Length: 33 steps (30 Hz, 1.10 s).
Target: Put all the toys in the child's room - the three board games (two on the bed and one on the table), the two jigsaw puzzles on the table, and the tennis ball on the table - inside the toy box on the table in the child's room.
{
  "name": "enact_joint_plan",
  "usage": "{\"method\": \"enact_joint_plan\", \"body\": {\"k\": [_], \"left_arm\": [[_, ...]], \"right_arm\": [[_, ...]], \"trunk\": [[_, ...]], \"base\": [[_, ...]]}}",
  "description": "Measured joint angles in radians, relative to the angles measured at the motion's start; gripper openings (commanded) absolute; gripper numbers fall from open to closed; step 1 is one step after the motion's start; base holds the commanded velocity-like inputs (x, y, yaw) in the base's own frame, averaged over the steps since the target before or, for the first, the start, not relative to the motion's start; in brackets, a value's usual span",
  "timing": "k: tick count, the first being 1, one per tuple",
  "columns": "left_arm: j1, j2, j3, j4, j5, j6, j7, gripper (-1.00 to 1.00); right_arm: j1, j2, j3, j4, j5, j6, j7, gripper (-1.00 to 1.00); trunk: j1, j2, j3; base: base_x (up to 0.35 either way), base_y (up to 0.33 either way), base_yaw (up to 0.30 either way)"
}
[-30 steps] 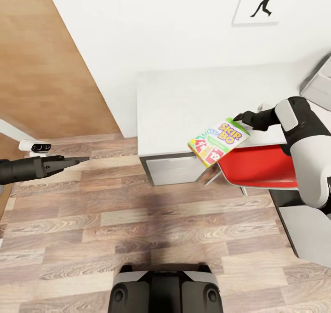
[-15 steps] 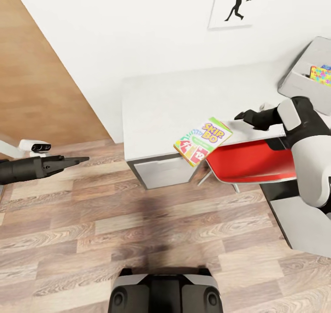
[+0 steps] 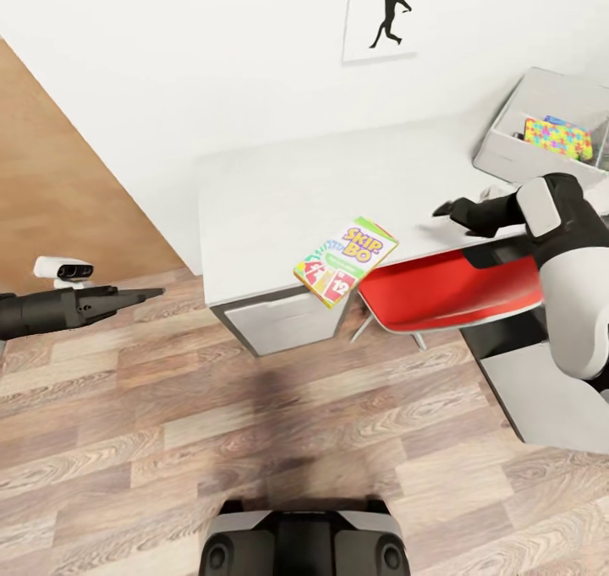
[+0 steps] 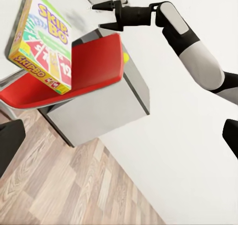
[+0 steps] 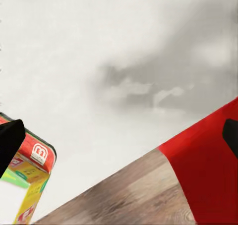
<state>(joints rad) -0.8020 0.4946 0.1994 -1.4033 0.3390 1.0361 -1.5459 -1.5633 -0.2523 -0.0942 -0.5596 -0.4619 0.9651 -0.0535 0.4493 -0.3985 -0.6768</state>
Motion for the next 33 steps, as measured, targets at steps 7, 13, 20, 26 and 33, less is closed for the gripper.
{"method": "enact_joint_plan", "body": {"k": [7,13,20,26,33], "left_arm": [[0.001,0.002,0.009,0.0,0.0,0.0,0.0,1.0],[0.001,0.004,0.02,0.001,0.0,0.0,0.0,1.0],[0.004,0.006,0.027,0.001,0.001,0.0,-0.001,1.0],[0.005,0.007,0.04,0.001,0.002,0.0,-0.001,1.0],[0.006,0.008,0.056,0.001,0.002,0.0,-0.001,1.0]], "right_arm": [[0.002,-0.001,-0.057,-0.066,-0.05,0.067,0.003,1.0],[0.008,-0.001,-0.081,-0.131,-0.145,0.078,0.03,1.0],[0.011,-0.001,-0.058,-0.163,-0.269,0.078,0.146,1.0],[0.013,-0.002,-0.033,-0.17,-0.29,0.078,0.266,1.0],[0.032,-0.003,-0.021,-0.173,-0.297,0.078,0.425,1.0]], "trunk": [[0.0,0.0,0.01],[0.0,0.0,0.018],[0.0,0.0,0.029],[0.0,0.0,0.038],[0.0,0.0,0.048]], "base": [[0.0,0.0,-0.168],[0.0,0.0,-0.137],[0.0,0.0,-0.123],[0.0,0.0,-0.115],[0.0,0.0,-0.105]]}}
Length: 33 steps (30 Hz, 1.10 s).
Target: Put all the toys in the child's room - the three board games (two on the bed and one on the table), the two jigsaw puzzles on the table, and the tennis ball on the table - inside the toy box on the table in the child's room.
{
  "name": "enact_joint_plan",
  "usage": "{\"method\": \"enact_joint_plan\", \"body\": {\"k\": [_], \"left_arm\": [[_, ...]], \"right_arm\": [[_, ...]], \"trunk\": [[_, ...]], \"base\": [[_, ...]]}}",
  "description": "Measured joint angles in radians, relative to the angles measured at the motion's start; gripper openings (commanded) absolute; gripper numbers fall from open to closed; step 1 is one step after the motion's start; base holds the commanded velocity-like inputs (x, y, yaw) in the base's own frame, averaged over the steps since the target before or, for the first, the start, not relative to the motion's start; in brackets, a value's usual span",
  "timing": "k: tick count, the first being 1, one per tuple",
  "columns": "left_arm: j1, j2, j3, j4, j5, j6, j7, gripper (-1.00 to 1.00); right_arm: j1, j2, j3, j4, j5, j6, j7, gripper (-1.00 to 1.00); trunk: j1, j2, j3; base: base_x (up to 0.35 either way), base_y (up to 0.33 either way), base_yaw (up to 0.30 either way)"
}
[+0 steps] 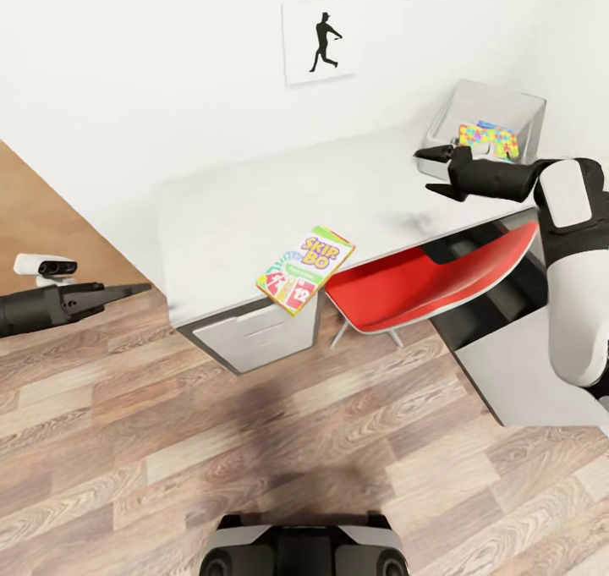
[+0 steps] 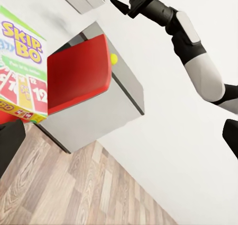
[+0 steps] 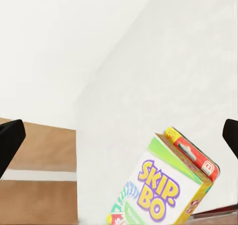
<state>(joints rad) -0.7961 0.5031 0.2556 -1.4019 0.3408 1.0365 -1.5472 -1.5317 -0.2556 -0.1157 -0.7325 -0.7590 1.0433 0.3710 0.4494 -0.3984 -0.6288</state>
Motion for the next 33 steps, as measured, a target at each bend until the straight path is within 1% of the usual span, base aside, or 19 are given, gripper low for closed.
{"method": "enact_joint_plan", "body": {"k": [2,3,5,8,11,12,13,15,20,24,25,27,29,33], "left_arm": [[0.0,0.001,0.002,0.0,0.0,0.0,0.0,1.0],[0.0,0.002,0.004,0.001,0.0,0.0,0.0,1.0],[0.0,0.003,0.005,0.003,0.0,0.0,0.0,1.0],[0.0,0.003,0.009,0.008,0.0,0.0,0.0,1.0],[0.001,0.004,0.018,0.013,-0.001,0.0,0.0,1.0],[0.001,0.004,0.022,0.015,-0.001,0.0,0.0,1.0],[0.002,0.004,0.031,0.021,-0.002,0.0,0.0,1.0],[0.003,0.004,0.04,0.029,-0.003,-0.001,0.0,1.0],[0.005,0.005,0.054,0.047,-0.004,-0.001,0.0,1.0],[0.009,0.011,0.067,0.062,-0.005,-0.002,0.0,1.0],[0.017,0.016,0.073,0.071,-0.006,-0.004,0.0,1.0],[0.028,0.02,0.077,0.08,-0.007,-0.006,0.0,1.0],[0.043,0.026,0.081,0.089,-0.008,-0.007,0.0,1.0],[0.074,0.039,0.093,0.098,-0.009,-0.01,0.0,1.0]], "right_arm": [[0.009,-0.002,0.0,-0.001,0.0,0.0,0.028,1.0],[0.019,-0.006,0.001,0.0,0.0,0.0,0.046,1.0],[0.031,-0.016,0.001,0.0,0.0,0.0,0.059,1.0],[0.051,-0.038,-0.001,0.0,-0.001,0.0,0.072,1.0],[0.079,-0.067,-0.003,0.0,-0.002,0.0,0.087,1.0],[0.09,-0.078,-0.004,0.0,-0.005,0.0,0.095,1.0],[0.118,-0.101,-0.005,0.001,-0.011,-0.001,0.115,1.0],[0.153,-0.129,-0.007,0.001,-0.03,-0.001,0.143,1.0],[0.254,-0.21,-0.008,0.001,-0.093,-0.001,0.227,1.0],[0.348,-0.276,-0.009,0.0,-0.141,-0.002,0.291,1.0],[0.394,-0.303,-0.009,0.0,-0.154,-0.003,0.322,1.0],[0.442,-0.326,-0.01,0.0,-0.169,-0.001,0.356,1.0],[0.485,-0.341,-0.01,-0.001,-0.176,-0.001,0.393,1.0],[0.568,-0.356,-0.009,-0.011,-0.179,0.0,0.473,1.0]], "trunk": [[0.0,0.0,0.003],[0.0,0.0,0.004],[0.0,0.0,0.007],[0.0,0.0,0.012],[0.0,0.0,0.016],[0.0,0.0,0.018],[0.0,0.0,0.019],[0.0,0.0,0.022],[0.0,0.0,0.029],[0.0,0.0,0.035],[0.0,0.0,0.036],[0.0,0.0,0.039],[0.0,0.0,0.042],[0.0,0.0,0.048]], "base": [[0.0,0.0,-0.101],[0.0,0.0,-0.101],[0.0,0.0,-0.1],[0.0,0.0,-0.1],[0.0,0.0,-0.1],[0.0,0.0,-0.11],[0.0,0.0,-0.12],[0.0,0.0,-0.138],[0.0,0.0,-0.164],[0.0,0.0,-0.18],[0.0,0.0,-0.184],[0.0,0.0,-0.185],[0.0,0.0,-0.188],[0.0,0.0,-0.192]]}}
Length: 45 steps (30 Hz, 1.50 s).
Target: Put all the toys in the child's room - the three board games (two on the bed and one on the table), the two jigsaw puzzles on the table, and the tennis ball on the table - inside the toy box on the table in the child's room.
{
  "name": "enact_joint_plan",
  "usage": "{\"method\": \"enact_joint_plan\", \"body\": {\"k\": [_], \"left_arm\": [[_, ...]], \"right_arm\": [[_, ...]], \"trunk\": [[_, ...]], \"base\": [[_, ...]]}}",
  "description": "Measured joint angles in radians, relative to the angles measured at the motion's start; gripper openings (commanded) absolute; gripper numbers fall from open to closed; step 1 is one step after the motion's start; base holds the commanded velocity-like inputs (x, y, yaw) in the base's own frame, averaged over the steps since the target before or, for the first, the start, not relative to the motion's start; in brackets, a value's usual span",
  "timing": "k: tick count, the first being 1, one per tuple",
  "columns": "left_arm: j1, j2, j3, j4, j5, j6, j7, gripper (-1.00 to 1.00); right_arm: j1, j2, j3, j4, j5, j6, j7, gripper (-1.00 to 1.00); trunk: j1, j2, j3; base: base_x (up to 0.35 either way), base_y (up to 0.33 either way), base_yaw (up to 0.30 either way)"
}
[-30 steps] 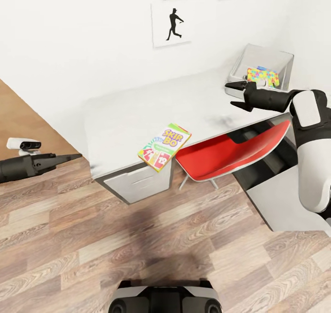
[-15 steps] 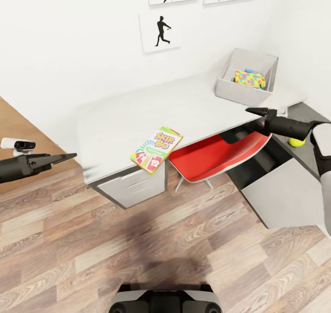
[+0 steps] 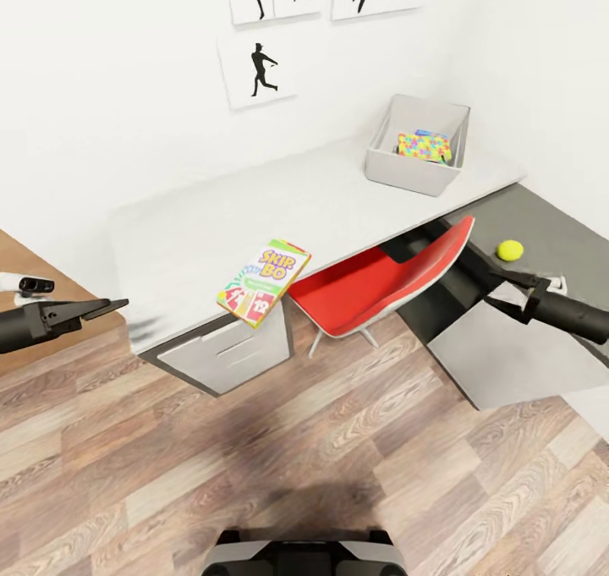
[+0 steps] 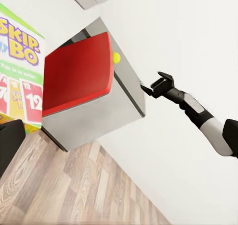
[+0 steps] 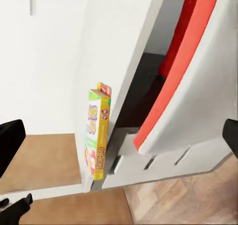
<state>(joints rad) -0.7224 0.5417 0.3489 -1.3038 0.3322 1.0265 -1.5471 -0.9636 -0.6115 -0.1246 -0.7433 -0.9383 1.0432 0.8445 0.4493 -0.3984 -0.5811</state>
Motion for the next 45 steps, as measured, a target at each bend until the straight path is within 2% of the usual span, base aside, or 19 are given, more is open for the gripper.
{"method": "enact_joint_plan", "body": {"k": [5,9,12,13,17,18,25,30,31,34,37,40,45], "left_arm": [[0.04,0.01,0.028,0.006,0.0,-0.003,0.0,1.0],[0.075,0.013,0.056,0.008,0.0,-0.004,-0.001,1.0],[0.106,0.014,0.075,0.009,0.001,-0.004,-0.001,1.0],[0.128,0.014,0.086,0.009,0.002,-0.005,-0.001,1.0],[0.176,0.014,0.101,0.009,0.002,-0.008,-0.001,1.0],[0.201,0.013,0.105,0.009,0.003,-0.016,-0.001,1.0],[0.288,0.006,0.112,0.024,0.005,-0.073,-0.001,1.0],[0.332,0.002,0.114,0.078,0.006,-0.114,-0.001,1.0],[0.342,0.001,0.114,0.111,0.006,-0.132,-0.002,1.0],[0.35,0.001,0.115,0.176,0.008,-0.164,-0.004,1.0],[0.355,0.001,0.123,0.249,0.008,-0.197,-0.015,1.0],[0.357,0.002,0.138,0.313,0.008,-0.224,-0.02,1.0],[0.358,0.002,0.159,0.37,0.007,-0.249,-0.02,1.0]], "right_arm": [[0.104,-0.005,0.004,-0.042,0.003,0.0,0.07,1.0],[0.192,-0.001,0.005,-0.099,0.005,-0.003,0.091,1.0],[0.261,0.003,0.007,-0.145,0.008,-0.037,0.1,1.0],[0.309,0.007,0.008,-0.171,0.013,-0.069,0.104,1.0],[0.41,0.021,0.009,-0.203,0.015,-0.143,0.11,1.0],[0.457,0.029,0.009,-0.212,0.019,-0.183,0.113,1.0],[0.593,0.076,0.01,-0.224,0.019,-0.345,0.116,1.0],[0.649,0.123,0.01,-0.227,0.021,-0.458,0.118,1.0],[0.663,0.141,0.011,-0.227,0.022,-0.491,0.118,1.0],[0.677,0.171,0.012,-0.228,0.033,-0.526,0.117,1.0],[0.684,0.2,0.012,-0.228,0.068,-0.544,0.117,1.0],[0.687,0.225,0.011,-0.228,0.121,-0.553,0.117,1.0],[0.69,0.25,0.009,-0.228,0.19,-0.559,0.121,1.0]], "trunk": [[0.0,0.0,0.007],[0.0,0.0,0.012],[0.0,0.0,0.016],[0.0,0.0,0.018],[0.0,0.0,0.023],[0.0,0.0,0.024],[0.0,0.0,0.028],[0.0,0.0,0.028],[0.0,0.0,0.028],[0.0,0.0,0.028],[0.0,0.0,0.028],[0.0,0.0,0.028],[0.0,0.0,0.028]], "base": [[0.0,0.0,-0.196],[0.0,0.0,-0.197],[0.0,0.0,-0.197],[0.0,0.0,-0.197],[0.0,0.0,-0.177],[0.0,0.0,-0.13],[0.0,0.0,-0.059],[0.0,0.0,-0.014],[0.0,0.0,-0.006],[0.0,0.0,-0.004],[0.0,0.0,-0.002],[0.0,0.0,0.0],[0.0,0.0,0.0]]}}
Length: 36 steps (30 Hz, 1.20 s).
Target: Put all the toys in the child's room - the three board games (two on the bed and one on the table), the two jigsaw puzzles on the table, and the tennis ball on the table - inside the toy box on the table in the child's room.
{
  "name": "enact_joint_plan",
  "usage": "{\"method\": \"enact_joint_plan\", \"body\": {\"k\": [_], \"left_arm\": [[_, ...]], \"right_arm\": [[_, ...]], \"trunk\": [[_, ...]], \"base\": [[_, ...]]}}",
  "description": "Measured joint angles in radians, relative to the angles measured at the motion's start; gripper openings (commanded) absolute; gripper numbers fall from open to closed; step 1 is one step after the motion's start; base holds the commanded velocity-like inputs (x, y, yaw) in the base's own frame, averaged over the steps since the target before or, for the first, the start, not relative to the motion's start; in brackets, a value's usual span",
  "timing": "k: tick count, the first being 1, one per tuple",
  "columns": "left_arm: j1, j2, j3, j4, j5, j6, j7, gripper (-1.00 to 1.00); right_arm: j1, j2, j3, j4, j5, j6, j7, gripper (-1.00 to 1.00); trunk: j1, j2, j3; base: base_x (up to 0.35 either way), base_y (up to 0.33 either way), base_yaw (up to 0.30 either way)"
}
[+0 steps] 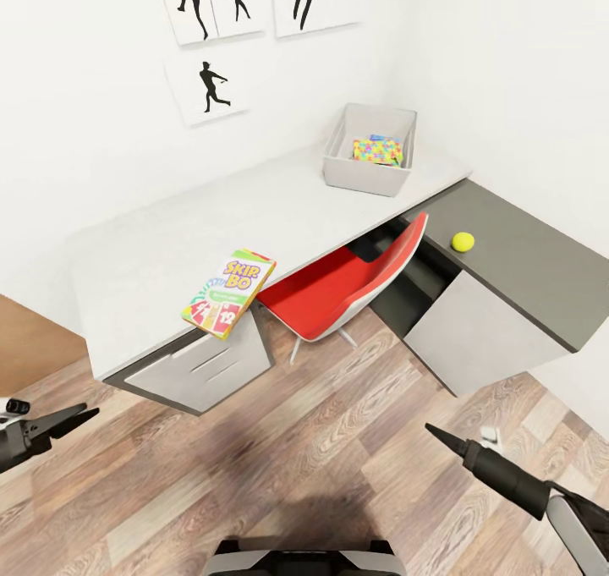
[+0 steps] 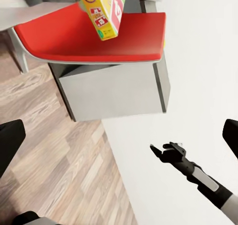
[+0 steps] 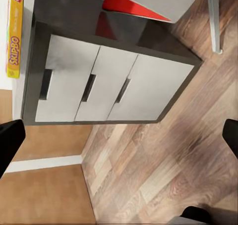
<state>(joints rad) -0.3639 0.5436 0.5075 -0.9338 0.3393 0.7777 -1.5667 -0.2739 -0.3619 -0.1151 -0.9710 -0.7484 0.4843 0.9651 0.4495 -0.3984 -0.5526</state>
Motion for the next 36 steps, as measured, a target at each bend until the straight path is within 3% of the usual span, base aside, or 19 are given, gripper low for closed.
{"method": "enact_joint_plan", "body": {"k": [8,25,36], "left_arm": [[0.001,0.006,0.013,0.025,0.003,-0.003,0.0,1.0],[0.003,-0.005,0.018,0.066,0.002,-0.021,0.0,1.0],[0.003,-0.005,0.018,0.071,0.004,-0.022,0.0,1.0]], "right_arm": [[0.001,0.011,-0.001,0.002,0.036,-0.004,0.018,1.0],[0.001,0.012,-0.005,0.003,0.042,-0.004,0.026,1.0],[0.001,0.012,-0.005,0.004,0.044,-0.005,0.027,1.0]], "trunk": [[0.0,0.0,0.0],[0.0,0.0,0.003],[0.0,0.0,0.017]], "base": [[0.0,0.0,0.0],[0.0,0.0,0.0],[0.0,0.0,0.0]]}}
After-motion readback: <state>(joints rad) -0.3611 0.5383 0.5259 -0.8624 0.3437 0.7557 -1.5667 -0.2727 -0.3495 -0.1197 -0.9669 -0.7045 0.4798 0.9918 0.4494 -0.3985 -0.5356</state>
